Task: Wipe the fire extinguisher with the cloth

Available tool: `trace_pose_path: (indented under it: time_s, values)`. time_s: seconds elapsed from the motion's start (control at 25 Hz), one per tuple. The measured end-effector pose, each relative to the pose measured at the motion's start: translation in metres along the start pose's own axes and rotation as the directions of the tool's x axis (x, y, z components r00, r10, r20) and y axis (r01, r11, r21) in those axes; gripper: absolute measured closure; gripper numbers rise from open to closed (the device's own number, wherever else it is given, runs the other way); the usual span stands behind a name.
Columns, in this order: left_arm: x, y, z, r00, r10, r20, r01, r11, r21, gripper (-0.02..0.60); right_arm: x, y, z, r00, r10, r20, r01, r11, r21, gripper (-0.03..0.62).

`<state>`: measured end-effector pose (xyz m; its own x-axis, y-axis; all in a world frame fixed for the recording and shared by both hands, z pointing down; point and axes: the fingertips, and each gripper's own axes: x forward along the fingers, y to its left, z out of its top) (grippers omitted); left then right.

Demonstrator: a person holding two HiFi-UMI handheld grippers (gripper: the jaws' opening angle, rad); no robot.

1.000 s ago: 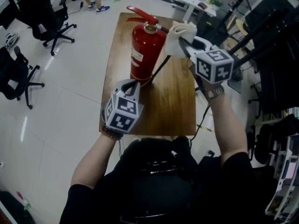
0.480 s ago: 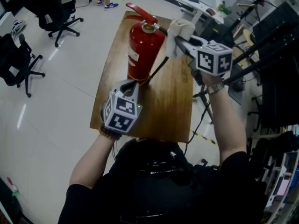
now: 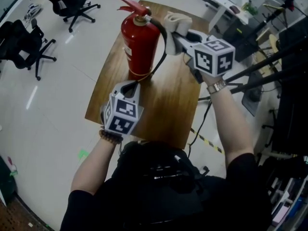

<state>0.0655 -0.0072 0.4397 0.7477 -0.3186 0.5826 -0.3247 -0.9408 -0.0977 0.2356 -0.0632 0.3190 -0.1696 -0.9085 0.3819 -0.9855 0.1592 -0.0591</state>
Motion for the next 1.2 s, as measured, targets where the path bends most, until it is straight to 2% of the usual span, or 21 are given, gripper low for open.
trace_pose_path:
  time_s: [0.16,0.36,0.6,0.72,0.84,1.12,1.2]
  values:
    - [0.006,-0.014,-0.001,0.998,0.062,-0.033,-0.064,0.997,-0.044,0.581,0.013,-0.001,0.001,0.992,0.124,0.01,-0.124,0.992,-0.037,0.479]
    - [0.008,-0.03,-0.002,0.985,0.155,-0.073,-0.162,0.982,-0.095,0.581,0.034,-0.002,-0.005,0.965,0.263,0.01,-0.263,0.964,-0.044,0.478]
    - [0.007,-0.043,-0.01,0.958,0.263,-0.118,-0.28,0.944,-0.172,0.581,0.051,-0.007,-0.022,0.943,0.334,-0.015,-0.334,0.942,-0.043,0.48]
    - [0.003,-0.049,-0.012,0.951,0.281,-0.133,-0.303,0.932,-0.2,0.581,0.06,-0.008,-0.035,0.94,0.337,-0.053,-0.339,0.94,-0.038,0.48]
    - [-0.001,-0.047,-0.013,0.954,0.272,-0.129,-0.295,0.932,-0.21,0.581,0.066,-0.01,-0.045,0.947,0.313,-0.079,-0.316,0.948,-0.029,0.48]
    - [-0.006,-0.03,-0.018,0.979,0.179,-0.102,-0.193,0.97,-0.146,0.581,0.08,-0.017,-0.07,0.97,0.208,-0.123,-0.21,0.978,0.002,0.482]
    - [-0.006,-0.026,-0.022,0.981,0.164,-0.104,-0.178,0.975,-0.135,0.581,0.085,-0.017,-0.077,0.972,0.193,-0.134,-0.194,0.981,0.01,0.482]
